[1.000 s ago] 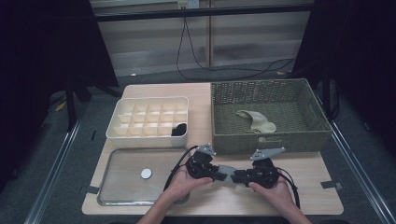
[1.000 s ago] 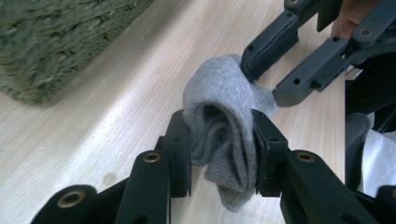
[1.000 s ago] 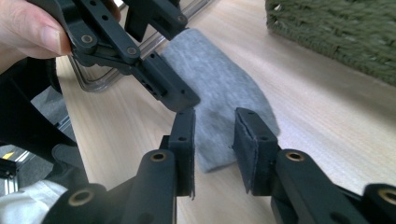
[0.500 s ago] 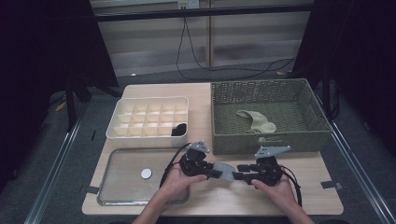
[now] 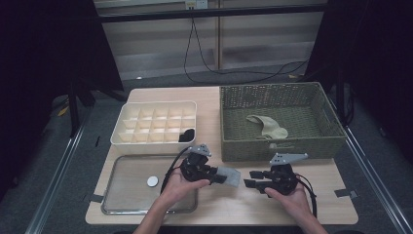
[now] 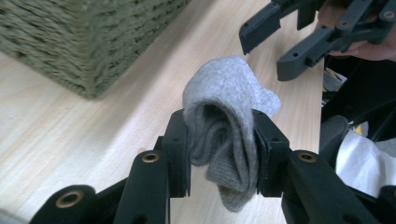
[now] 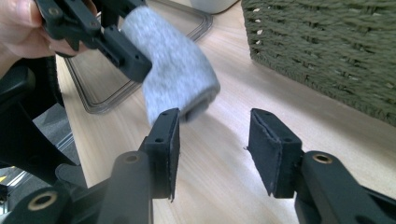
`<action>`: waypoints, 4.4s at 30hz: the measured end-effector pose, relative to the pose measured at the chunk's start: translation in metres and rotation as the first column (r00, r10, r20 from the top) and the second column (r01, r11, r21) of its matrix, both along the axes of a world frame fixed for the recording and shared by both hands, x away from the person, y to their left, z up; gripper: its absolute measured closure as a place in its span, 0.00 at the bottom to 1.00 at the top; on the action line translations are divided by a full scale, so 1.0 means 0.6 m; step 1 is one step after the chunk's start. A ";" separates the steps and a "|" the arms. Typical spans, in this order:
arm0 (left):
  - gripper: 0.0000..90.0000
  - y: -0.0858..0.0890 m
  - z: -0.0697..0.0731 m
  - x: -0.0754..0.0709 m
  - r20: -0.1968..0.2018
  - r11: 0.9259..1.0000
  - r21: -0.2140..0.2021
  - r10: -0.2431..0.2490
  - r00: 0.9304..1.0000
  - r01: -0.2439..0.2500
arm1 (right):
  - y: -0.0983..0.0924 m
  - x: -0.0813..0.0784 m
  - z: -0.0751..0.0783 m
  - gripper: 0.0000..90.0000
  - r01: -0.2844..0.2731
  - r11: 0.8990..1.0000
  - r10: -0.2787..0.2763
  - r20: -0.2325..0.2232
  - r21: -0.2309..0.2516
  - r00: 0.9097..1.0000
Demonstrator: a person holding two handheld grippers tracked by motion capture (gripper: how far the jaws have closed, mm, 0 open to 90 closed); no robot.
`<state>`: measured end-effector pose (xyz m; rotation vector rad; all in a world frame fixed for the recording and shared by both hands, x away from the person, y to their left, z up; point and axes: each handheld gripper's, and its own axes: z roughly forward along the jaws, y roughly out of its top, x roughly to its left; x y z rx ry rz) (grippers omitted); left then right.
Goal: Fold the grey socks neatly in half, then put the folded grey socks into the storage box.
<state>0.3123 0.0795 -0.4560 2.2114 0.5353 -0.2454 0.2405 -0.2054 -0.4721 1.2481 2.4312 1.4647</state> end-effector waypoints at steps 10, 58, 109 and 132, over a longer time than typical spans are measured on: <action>0.71 0.036 0.023 0.003 0.025 0.999 0.023 0.030 0.999 -0.031 | -0.013 -0.006 0.000 0.51 0.033 0.999 -0.033 -0.020 -0.003 0.999; 0.70 0.160 0.127 0.072 0.117 0.983 0.083 0.154 0.981 -0.165 | -0.032 -0.009 -0.010 0.40 0.079 0.996 -0.080 -0.021 -0.037 0.997; 0.71 0.212 0.175 0.207 0.116 0.890 0.368 0.242 0.963 -0.269 | -0.028 -0.007 -0.013 0.37 0.057 0.997 -0.058 -0.034 -0.049 0.998; 0.71 0.193 0.108 0.254 0.038 0.824 0.509 0.265 0.963 -0.247 | -0.032 -0.009 -0.017 0.36 0.066 0.996 -0.069 -0.044 -0.056 0.997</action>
